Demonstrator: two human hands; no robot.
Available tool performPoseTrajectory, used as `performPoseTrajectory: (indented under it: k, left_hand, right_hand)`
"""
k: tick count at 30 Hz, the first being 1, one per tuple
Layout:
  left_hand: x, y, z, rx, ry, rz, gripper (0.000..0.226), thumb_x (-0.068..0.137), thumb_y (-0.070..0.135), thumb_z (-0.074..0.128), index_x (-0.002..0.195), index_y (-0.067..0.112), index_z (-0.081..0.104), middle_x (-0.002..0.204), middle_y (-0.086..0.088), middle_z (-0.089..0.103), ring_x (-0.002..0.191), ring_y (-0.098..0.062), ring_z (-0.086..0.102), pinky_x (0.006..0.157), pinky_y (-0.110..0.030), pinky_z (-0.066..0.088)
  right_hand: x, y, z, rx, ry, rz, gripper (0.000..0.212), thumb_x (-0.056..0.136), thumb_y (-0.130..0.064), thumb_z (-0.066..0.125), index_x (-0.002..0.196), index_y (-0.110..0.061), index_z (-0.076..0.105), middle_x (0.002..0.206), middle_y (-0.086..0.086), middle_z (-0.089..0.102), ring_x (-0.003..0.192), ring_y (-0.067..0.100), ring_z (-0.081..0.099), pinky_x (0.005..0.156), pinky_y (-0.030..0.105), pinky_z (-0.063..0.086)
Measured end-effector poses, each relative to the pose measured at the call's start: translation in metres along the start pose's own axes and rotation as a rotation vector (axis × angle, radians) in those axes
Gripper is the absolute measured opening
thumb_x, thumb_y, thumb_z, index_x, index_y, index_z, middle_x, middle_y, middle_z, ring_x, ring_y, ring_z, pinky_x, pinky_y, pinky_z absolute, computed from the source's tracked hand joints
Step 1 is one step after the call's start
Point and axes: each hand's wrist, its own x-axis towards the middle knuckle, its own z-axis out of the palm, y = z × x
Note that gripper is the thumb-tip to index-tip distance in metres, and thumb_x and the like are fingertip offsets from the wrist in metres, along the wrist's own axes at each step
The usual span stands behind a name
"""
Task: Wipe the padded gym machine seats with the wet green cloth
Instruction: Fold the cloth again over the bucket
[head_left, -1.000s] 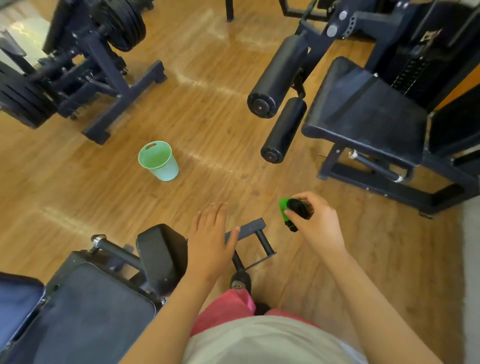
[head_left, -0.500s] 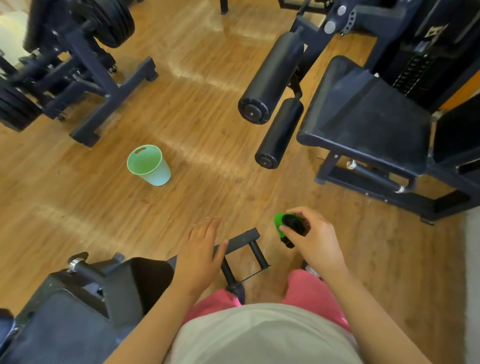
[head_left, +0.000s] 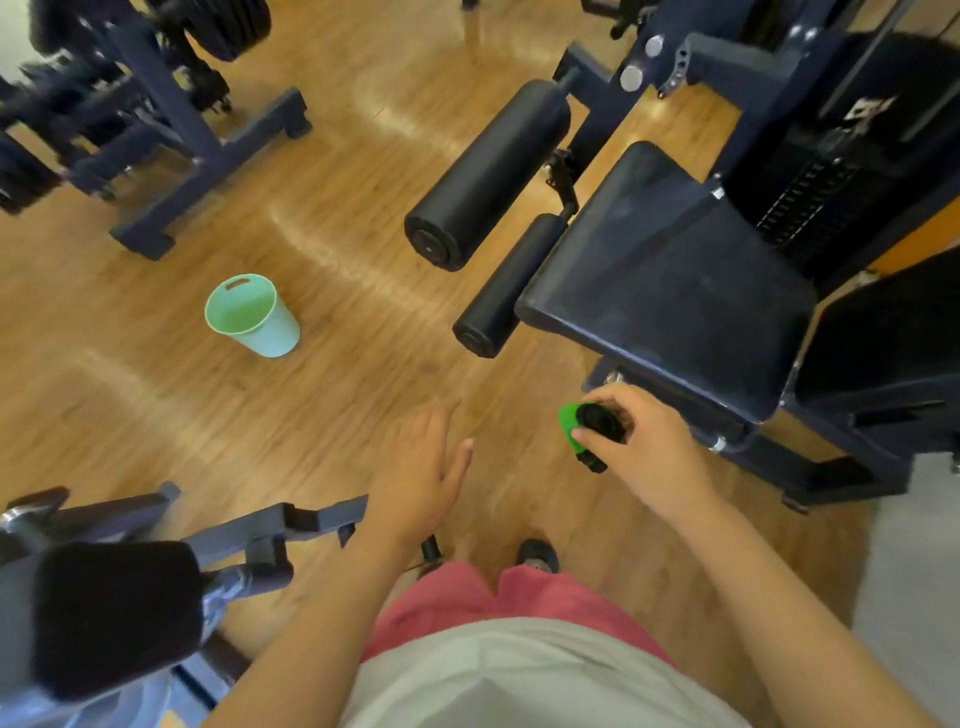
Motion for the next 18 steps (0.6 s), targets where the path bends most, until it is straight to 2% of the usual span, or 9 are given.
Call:
performPoseTrajectory:
  k: [2,5,8,10,12,14,16,18]
  left_hand:
    - [0.008,0.001,-0.001,0.018,0.008,-0.042,0.048,0.101,0.038,0.043,0.144,0.018,0.037,0.139,-0.004,0.05,0.126,-0.022,0.047,0.095,-0.03,0.038]
    - [0.014,0.005,-0.001,-0.004,0.017,-0.081,0.046,0.101,0.035,0.043,0.143,0.017,0.038,0.128,-0.007,0.056,0.117,-0.023,0.051,0.083,-0.02,0.03]
    - [0.016,0.011,0.009,-0.014,-0.041,-0.079,0.046,0.101,0.035,0.042,0.144,0.02,0.036,0.127,-0.005,0.056,0.111,-0.02,0.053,0.073,-0.017,0.025]
    - [0.018,0.015,0.02,0.005,-0.086,-0.073,0.049,0.101,0.036,0.043,0.146,0.021,0.033,0.126,-0.003,0.058,0.107,-0.019,0.055,0.07,-0.016,0.024]
    - [0.023,0.02,0.025,-0.002,-0.1,-0.081,0.051,0.101,0.037,0.045,0.147,0.023,0.031,0.116,-0.002,0.061,0.101,-0.018,0.057,0.069,-0.015,0.023]
    - [0.036,0.018,0.022,-0.013,-0.075,-0.106,0.051,0.1,0.037,0.045,0.147,0.023,0.031,0.111,-0.003,0.062,0.101,-0.018,0.058,0.071,-0.016,0.025]
    - [0.054,0.008,0.014,0.007,-0.016,-0.125,0.05,0.1,0.038,0.044,0.147,0.022,0.032,0.127,-0.004,0.057,0.115,-0.021,0.053,0.082,-0.021,0.032]
    - [0.071,-0.005,0.005,0.052,0.054,-0.136,0.051,0.1,0.044,0.04,0.145,0.02,0.036,0.135,-0.004,0.052,0.122,-0.022,0.048,0.091,-0.026,0.035]
  right_hand:
    - [0.006,0.003,-0.004,0.008,-0.013,-0.009,0.027,0.079,-0.024,0.079,0.1,-0.027,0.063,0.099,-0.014,0.063,0.093,0.001,0.058,0.076,0.009,0.042]
    - [0.01,0.008,0.0,0.069,-0.027,0.016,0.025,0.078,-0.021,0.08,0.096,-0.027,0.063,0.096,-0.016,0.063,0.093,0.0,0.058,0.078,0.018,0.047]
    - [0.017,0.012,0.002,0.077,-0.079,0.019,0.025,0.077,-0.023,0.08,0.093,-0.031,0.062,0.095,-0.018,0.063,0.092,-0.001,0.059,0.079,0.024,0.051]
    - [0.026,0.012,-0.002,0.053,-0.152,0.002,0.024,0.078,-0.026,0.079,0.094,-0.032,0.061,0.096,-0.019,0.063,0.093,-0.002,0.059,0.079,0.021,0.051]
    - [0.04,0.011,-0.008,0.034,-0.167,-0.01,0.024,0.079,-0.027,0.079,0.096,-0.031,0.062,0.096,-0.019,0.063,0.093,-0.002,0.059,0.077,0.014,0.048]
    - [0.059,0.007,-0.013,0.025,-0.12,-0.018,0.024,0.079,-0.024,0.079,0.096,-0.027,0.063,0.095,-0.018,0.063,0.092,-0.002,0.058,0.075,0.011,0.046]
    - [0.08,0.004,-0.015,0.029,-0.086,-0.039,0.023,0.078,-0.023,0.079,0.095,-0.027,0.063,0.095,-0.018,0.064,0.092,0.002,0.059,0.08,0.023,0.05]
    - [0.101,-0.001,-0.011,0.025,-0.099,-0.051,0.023,0.079,-0.024,0.078,0.095,-0.028,0.062,0.096,-0.019,0.063,0.094,0.003,0.059,0.08,0.028,0.051]
